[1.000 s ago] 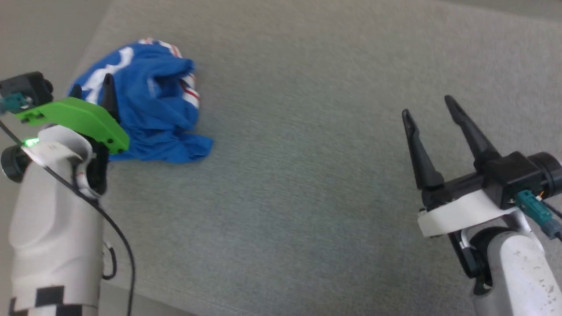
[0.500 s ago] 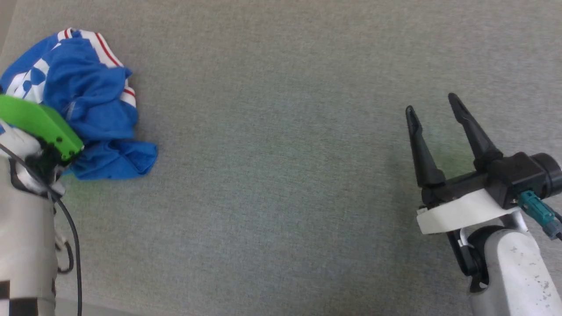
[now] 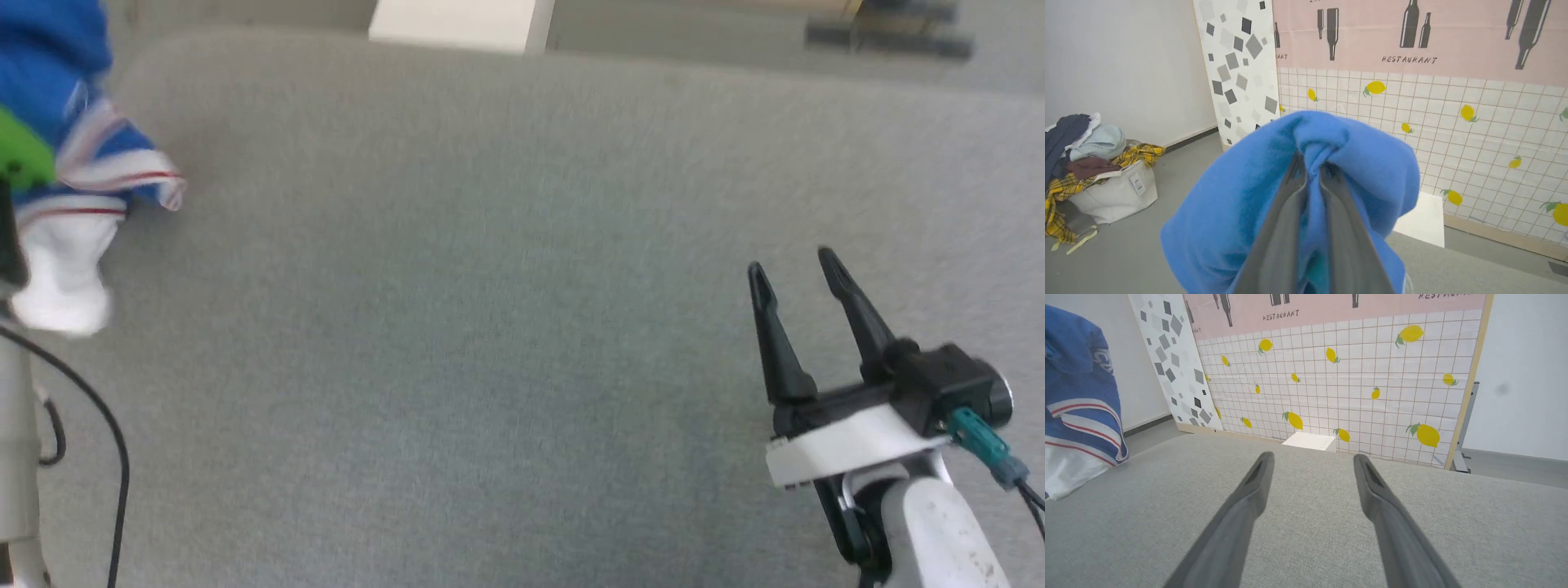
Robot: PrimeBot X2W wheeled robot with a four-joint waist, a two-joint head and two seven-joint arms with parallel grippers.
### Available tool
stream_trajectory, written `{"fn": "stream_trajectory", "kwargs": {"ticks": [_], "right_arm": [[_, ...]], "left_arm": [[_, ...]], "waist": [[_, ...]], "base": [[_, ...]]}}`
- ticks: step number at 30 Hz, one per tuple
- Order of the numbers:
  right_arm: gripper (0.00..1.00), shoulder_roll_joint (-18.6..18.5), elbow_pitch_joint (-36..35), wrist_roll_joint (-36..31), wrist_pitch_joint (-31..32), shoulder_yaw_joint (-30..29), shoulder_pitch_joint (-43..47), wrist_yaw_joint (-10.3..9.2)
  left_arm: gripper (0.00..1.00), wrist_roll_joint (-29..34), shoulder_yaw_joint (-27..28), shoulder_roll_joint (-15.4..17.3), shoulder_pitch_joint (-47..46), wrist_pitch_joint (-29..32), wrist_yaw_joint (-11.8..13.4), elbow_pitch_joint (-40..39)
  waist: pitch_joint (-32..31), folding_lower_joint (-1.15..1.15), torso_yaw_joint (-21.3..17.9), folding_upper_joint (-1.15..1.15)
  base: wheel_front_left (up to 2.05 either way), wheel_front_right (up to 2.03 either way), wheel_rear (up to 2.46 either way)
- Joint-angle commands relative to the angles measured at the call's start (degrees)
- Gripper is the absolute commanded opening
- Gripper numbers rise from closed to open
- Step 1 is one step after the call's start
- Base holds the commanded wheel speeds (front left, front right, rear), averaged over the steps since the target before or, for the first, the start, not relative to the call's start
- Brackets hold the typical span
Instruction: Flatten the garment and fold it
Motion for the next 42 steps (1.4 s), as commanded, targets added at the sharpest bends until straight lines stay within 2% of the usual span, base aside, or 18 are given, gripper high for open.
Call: {"fn": "stream_trajectory", "kwargs": {"ticks": [1,6,13,18,22,24,25,33,34,35,37,39,42], "right_arm": [[1.0,0.0,0.3,1.1,-0.5,-0.4,1.2,-0.09],[1.0,0.0,0.5,2.2,-0.8,-1.3,3.2,-0.09],[1.0,0.1,-0.1,2.8,-0.5,-1.1,4.4,-0.09],[1.0,0.1,-0.6,2.8,0.1,-1.4,4.9,-0.09],[1.0,0.1,-0.9,3.1,0.6,-1.0,4.9,-0.09],[1.0,0.1,-1.0,3.4,0.7,-0.8,4.8,-0.09],[1.0,0.1,-0.9,3.6,0.8,-0.6,4.7,-0.09],[1.0,0.1,-0.5,3.7,1.3,-0.5,4.9,-0.09],[1.0,0.1,-0.4,3.7,1.4,-0.5,5.0,-0.09],[1.0,0.1,-0.4,3.7,1.5,-0.6,5.1,-0.09],[1.0,0.1,-0.3,3.6,1.7,-0.6,5.3,-0.09],[1.0,0.1,-0.3,3.5,1.9,-0.5,5.4,-0.09],[1.0,0.1,-0.4,3.3,2.3,-0.5,5.5,-0.09]], "left_arm": [[0.0,1.1,-1.2,-0.1,-1.8,-1.2,-0.8,-1.6],[0.0,3.0,-6.9,-3.5,-4.8,-2.7,-2.5,-6.7],[0.0,2.1,-15.0,-11.1,-3.3,-1.2,-5.0,-10.3],[0.0,0.4,-20.0,-16.1,0.2,0.8,-6.3,-9.7],[0.0,-0.4,-23.6,-18.6,4.6,3.6,-6.7,-5.4],[0.0,-1.2,-25.5,-19.5,7.3,6.9,-6.9,-1.7],[0.0,-2.3,-28.3,-20.1,10.6,14.2,-7.4,4.8],[0.0,-5.1,-32.2,-20.0,15.2,29.5,-9.1,14.6],[0.37,-5.9,-32.1,-20.2,15.8,30.9,-9.1,14.7],[1.0,-6.5,-31.9,-20.2,16.2,31.5,-9.1,14.4],[1.0,-7.5,-30.9,-20.4,16.8,30.2,-8.8,12.5],[1.0,-8.0,-29.4,-20.4,17.4,25.8,-8.6,9.5],[1.0,-8.7,-25.4,-20.3,19.7,14.9,-7.3,2.9]], "waist": [[-8.7,0.0,-3.4,0.0],[-11.0,0.0,-7.0,0.0],[-12.4,0.0,-13.1,0.0],[-12.2,0.0,-16.3,0.0],[-11.6,0.0,-18.6,0.0],[-11.3,0.0,-19.6,0.0],[-10.8,0.0,-20.7,0.0],[-10.2,0.0,-21.6,0.0],[-10.2,0.0,-21.4,0.0],[-10.2,0.0,-21.3,0.0],[-10.3,0.0,-20.8,0.0],[-10.4,0.0,-20.4,0.0],[-10.9,0.0,-19.4,0.0]], "base": [[0.0,0.0,0.0],[0.0,0.0,0.0],[0.0,0.0,0.0],[0.0,0.0,0.0],[0.0,0.0,0.0],[0.0,0.0,0.0],[0.0,0.0,0.0],[0.0,0.0,0.0],[0.0,0.0,0.0],[0.0,0.0,0.0],[0.0,0.0,0.0],[0.0,0.0,0.0],[0.0,0.0,0.0]]}}
